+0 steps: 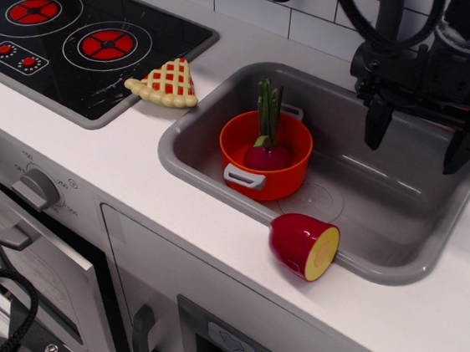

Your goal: Take beet from pot sink

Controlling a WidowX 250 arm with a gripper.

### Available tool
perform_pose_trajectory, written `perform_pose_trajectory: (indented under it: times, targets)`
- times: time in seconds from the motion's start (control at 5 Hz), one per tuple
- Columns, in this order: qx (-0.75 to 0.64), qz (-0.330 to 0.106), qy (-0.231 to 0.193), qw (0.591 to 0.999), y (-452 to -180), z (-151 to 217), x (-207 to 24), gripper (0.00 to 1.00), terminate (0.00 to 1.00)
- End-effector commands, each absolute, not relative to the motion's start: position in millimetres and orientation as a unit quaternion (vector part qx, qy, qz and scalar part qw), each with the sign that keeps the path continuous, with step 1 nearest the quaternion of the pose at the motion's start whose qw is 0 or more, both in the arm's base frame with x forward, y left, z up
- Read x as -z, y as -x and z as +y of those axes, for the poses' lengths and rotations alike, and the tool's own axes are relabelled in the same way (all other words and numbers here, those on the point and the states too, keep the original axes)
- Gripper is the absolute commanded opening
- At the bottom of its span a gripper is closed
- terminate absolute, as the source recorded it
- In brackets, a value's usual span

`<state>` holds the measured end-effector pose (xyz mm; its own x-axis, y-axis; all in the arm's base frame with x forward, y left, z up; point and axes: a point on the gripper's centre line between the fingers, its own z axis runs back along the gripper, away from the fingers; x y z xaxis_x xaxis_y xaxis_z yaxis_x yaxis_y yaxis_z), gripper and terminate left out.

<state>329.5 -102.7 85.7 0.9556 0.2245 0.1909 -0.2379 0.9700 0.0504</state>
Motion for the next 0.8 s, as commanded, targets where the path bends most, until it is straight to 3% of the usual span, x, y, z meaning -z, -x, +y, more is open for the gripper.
perform_pose_trajectory:
  times: [0.0, 0.2, 0.6]
  targets:
    - [-0.117, -0.092, -0.036, 0.988, -330, -103, -86, 1.0, 0.0]
    - [-0.114, -0.118, -0.053, 0.985, -333, -80, -92, 1.0, 0.0]
    - [-0.129, -0.134, -0.047, 0.981, -341, -19, -107, 1.0, 0.0]
